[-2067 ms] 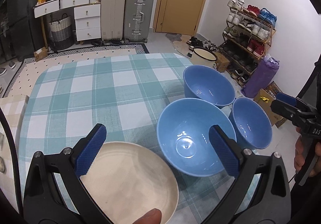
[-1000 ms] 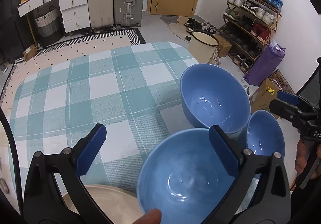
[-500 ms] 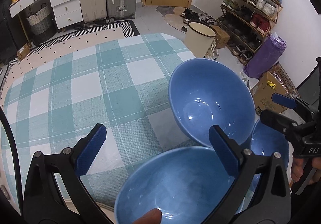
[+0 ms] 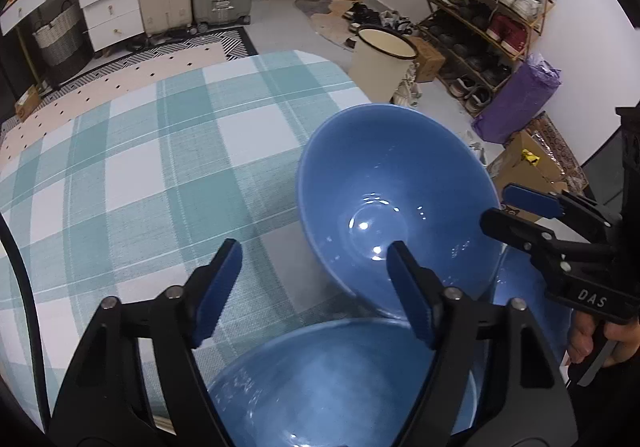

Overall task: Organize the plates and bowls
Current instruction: 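Close both grippers together on the light-blue bowl rim, then lift the light-blue bowl with both grippers and tilt it, then carry the light-blue bowl over another light-blue bowl with both grippers, then lower the held light-blue bowl onto the tablecloth with both grippers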

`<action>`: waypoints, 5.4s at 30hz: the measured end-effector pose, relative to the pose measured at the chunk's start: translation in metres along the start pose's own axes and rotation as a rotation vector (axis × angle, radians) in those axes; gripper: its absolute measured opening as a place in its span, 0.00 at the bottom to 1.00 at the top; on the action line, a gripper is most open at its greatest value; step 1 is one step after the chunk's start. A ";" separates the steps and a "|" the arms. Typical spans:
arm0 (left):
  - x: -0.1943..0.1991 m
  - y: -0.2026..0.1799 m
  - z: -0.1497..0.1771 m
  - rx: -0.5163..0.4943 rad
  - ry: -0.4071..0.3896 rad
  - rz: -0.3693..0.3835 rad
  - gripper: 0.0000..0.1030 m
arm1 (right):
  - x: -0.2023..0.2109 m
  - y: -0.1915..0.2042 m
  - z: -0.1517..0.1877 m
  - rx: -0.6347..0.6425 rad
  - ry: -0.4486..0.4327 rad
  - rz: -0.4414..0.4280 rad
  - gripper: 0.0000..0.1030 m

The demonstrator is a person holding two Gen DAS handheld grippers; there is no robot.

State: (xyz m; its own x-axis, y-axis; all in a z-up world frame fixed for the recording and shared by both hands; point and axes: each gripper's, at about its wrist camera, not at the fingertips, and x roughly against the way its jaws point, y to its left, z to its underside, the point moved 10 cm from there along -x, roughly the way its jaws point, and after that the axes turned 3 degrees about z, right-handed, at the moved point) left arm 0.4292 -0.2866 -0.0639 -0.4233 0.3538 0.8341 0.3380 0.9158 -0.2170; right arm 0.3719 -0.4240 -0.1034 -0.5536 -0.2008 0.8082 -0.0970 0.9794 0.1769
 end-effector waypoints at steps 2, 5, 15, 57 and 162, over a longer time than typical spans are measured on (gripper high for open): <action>-0.003 -0.004 0.001 -0.009 0.003 0.009 0.58 | -0.002 -0.002 -0.001 -0.003 -0.003 -0.003 0.54; -0.007 -0.009 0.003 -0.022 0.015 0.017 0.41 | -0.006 -0.004 -0.002 -0.010 0.001 0.000 0.46; -0.017 -0.010 0.005 -0.021 0.017 0.000 0.23 | -0.012 -0.015 -0.003 -0.019 -0.003 0.034 0.28; 0.075 -0.040 -0.006 -0.062 -0.154 -0.010 0.21 | 0.070 0.003 -0.015 0.053 -0.172 0.099 0.27; 0.218 -0.008 0.160 0.040 -0.261 -0.078 0.21 | 0.122 0.106 0.089 0.075 -0.285 -0.079 0.27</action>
State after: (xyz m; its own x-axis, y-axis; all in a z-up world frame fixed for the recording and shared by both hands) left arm 0.1998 -0.1868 0.0383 -0.6505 0.3144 0.6914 0.2650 0.9471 -0.1812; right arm 0.2201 -0.3429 -0.0356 -0.7503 -0.2737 0.6018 -0.2046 0.9617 0.1824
